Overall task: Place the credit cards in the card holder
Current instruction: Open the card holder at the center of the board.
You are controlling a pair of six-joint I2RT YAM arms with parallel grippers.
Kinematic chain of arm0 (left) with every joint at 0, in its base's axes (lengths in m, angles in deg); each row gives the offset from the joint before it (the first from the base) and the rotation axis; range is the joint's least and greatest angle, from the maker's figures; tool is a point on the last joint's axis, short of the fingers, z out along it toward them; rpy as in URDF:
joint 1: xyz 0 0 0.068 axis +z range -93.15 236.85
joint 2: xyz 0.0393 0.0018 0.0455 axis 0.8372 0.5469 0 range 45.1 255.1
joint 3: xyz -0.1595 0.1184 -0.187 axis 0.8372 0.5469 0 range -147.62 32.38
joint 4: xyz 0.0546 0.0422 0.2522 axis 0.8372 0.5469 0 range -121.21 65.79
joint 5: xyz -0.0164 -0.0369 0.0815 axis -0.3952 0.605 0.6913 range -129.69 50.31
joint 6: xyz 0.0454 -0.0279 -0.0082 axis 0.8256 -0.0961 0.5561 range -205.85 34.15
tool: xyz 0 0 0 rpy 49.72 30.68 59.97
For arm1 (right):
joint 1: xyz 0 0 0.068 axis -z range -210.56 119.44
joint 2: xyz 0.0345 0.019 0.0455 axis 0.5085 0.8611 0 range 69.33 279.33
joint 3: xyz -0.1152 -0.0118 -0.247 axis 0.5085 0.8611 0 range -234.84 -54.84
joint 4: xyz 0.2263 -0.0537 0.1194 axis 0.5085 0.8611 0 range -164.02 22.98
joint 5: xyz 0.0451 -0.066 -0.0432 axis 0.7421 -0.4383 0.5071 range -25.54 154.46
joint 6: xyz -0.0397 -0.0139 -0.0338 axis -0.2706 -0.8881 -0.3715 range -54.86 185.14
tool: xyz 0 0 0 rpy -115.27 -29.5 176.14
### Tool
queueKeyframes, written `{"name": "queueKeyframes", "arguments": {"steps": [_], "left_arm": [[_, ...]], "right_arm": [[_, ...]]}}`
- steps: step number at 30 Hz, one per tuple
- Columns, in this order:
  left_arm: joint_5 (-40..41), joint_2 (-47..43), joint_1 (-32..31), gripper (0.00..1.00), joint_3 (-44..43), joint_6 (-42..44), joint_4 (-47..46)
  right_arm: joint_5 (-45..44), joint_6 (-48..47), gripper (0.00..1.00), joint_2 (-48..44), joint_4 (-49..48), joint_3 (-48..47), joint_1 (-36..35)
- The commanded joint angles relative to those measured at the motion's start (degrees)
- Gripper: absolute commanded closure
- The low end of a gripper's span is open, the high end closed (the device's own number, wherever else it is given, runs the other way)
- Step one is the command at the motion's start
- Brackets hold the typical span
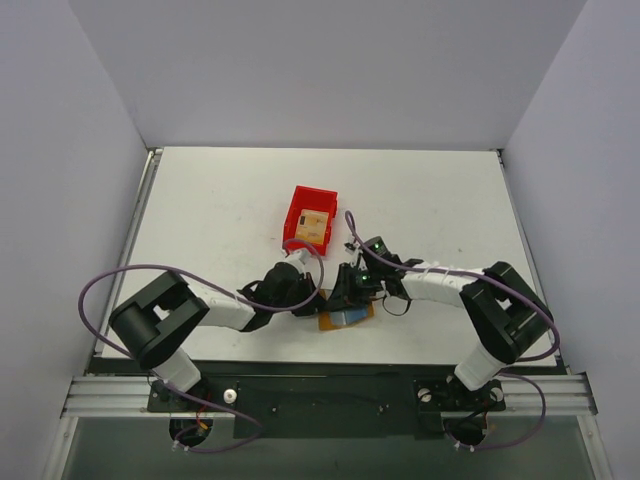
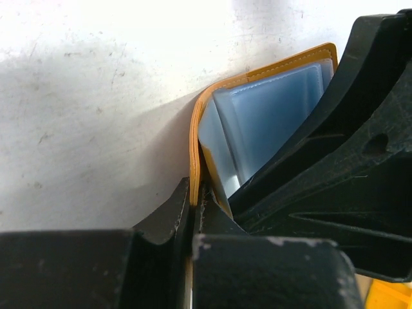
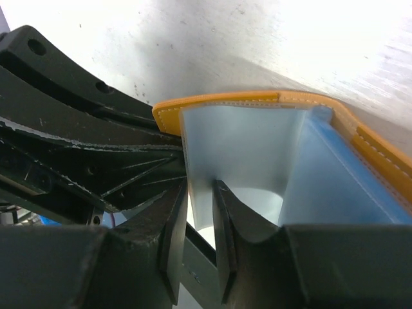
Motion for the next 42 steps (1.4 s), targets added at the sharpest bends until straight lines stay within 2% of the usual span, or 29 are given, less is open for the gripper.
{"name": "queueKeyframes", "arguments": {"steps": [1, 4, 7, 15, 29, 36, 39, 42], "left_arm": [[-1.94, 3.15, 0.75, 1.0, -1.62, 2.68, -3.31], [-2.82, 4.3, 0.75, 1.0, -1.79, 2.6, -4.37], [-3.35, 5.35, 0.75, 1.0, -1.88, 2.42, -4.99], [-3.61, 6.23, 0.75, 1.0, -2.23, 2.6, -5.34], [-4.4, 7.37, 0.75, 1.0, -1.79, 2.33, -6.57], [-4.58, 7.72, 0.75, 1.0, -1.79, 2.16, -7.18], [-4.84, 7.9, 0.75, 1.0, -1.79, 2.07, -7.62], [-5.02, 7.9, 0.75, 1.0, -1.79, 2.07, -7.8]], "right_arm": [[1.39, 2.01, 0.77, -2.62, -4.17, 2.1, 1.92], [2.79, 3.07, 0.67, -4.46, -7.25, 4.29, 3.76], [3.94, 3.6, 0.64, -5.69, -8.67, 5.79, 5.44], [2.88, 4.13, 0.67, -7.45, -9.54, 8.34, 9.22], [2.8, 10.37, 0.7, -12.46, -21.68, 13.79, 10.54], [-4.57, 9.58, 0.72, -17.03, -14.48, 13.97, 11.85], [-8.97, 7.74, 0.81, -17.03, -5.1, 11.87, 11.94], [-9.16, 7.03, 0.9, -15.28, -3.57, 11.07, 11.86]]}}
